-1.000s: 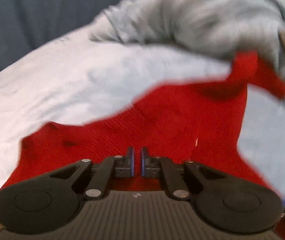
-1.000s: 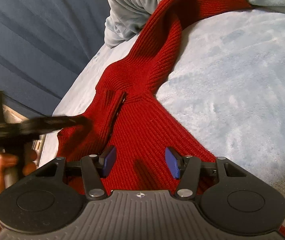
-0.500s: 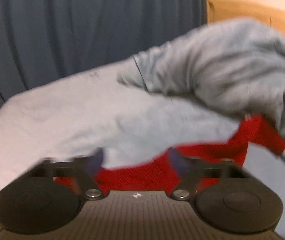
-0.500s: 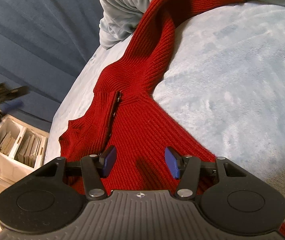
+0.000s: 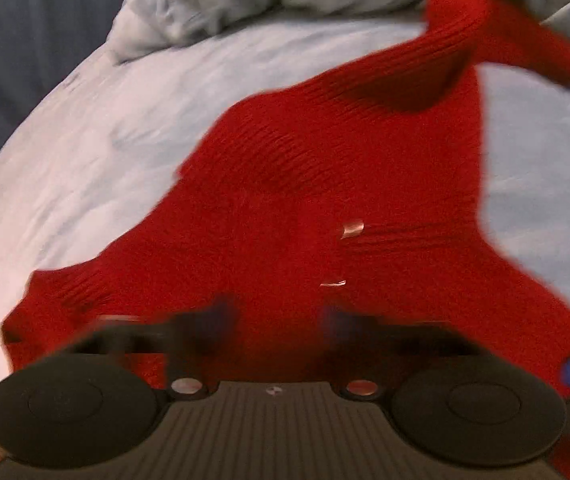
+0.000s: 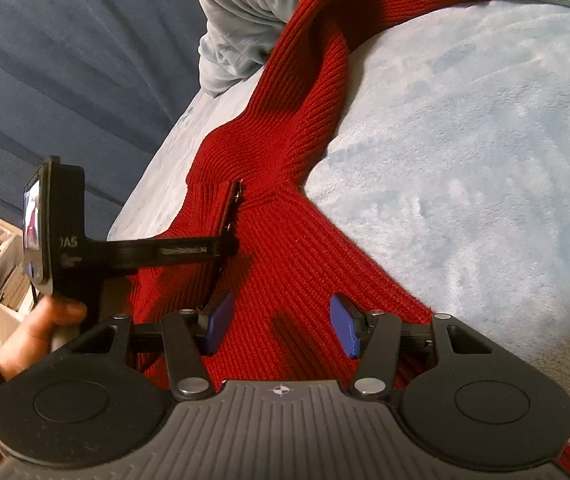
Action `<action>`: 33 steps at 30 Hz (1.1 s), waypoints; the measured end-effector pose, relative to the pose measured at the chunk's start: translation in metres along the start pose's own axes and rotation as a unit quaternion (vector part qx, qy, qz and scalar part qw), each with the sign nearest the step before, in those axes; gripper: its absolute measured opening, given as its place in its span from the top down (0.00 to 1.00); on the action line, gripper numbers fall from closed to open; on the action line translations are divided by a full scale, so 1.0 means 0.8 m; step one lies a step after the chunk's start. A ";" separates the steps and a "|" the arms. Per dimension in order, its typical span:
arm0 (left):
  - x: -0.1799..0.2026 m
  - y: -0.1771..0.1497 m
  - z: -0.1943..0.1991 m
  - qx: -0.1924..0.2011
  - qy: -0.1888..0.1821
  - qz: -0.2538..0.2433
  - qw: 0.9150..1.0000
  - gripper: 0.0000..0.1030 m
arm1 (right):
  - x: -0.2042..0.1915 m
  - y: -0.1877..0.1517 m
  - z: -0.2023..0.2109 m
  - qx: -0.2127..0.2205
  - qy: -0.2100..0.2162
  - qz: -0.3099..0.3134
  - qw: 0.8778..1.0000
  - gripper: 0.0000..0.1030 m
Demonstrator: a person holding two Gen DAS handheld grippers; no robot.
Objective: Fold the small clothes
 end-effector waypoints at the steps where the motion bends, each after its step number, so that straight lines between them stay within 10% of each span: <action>1: 0.000 0.002 0.007 0.006 0.014 0.007 1.000 0.92 | 0.000 0.000 0.000 0.000 0.000 -0.001 1.000 0.46; 9: -0.095 0.004 0.130 0.083 0.081 0.137 0.984 0.92 | 0.002 0.002 0.002 -0.002 0.003 -0.017 1.000 0.46; 16: -0.187 0.016 0.233 0.137 0.252 0.273 0.918 0.92 | 0.003 0.001 0.002 -0.002 0.003 -0.024 1.000 0.46; 19: -0.131 0.038 0.215 0.138 0.150 0.242 0.949 0.86 | 0.003 0.001 0.002 -0.002 0.003 -0.022 1.000 0.46; 22: -0.068 0.042 0.205 0.149 0.037 0.188 0.970 0.37 | 0.003 0.001 0.002 -0.002 0.004 -0.021 1.000 0.46; 24: -0.060 0.036 0.213 0.177 0.018 0.184 0.967 0.01 | 0.003 0.001 0.003 -0.002 0.004 -0.020 1.000 0.46; 28: -0.115 0.018 0.215 0.191 -0.022 0.249 0.949 0.00 | 0.003 0.001 0.002 -0.002 0.004 -0.021 1.000 0.46; 33: -0.178 -0.010 0.189 0.157 0.040 0.288 0.944 0.00 | 0.001 0.000 0.001 -0.001 0.001 -0.018 1.000 0.46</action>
Point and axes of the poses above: each gripper's, at about its wrist camera, not at the fingertips, and z roughly against the way its jaws point, x to its right, y to its top, the point moved 5 cm from there along -z, roughly the way its jaws point, and after that the axes turned 4 degrees about -x, right-handed, at the moved point
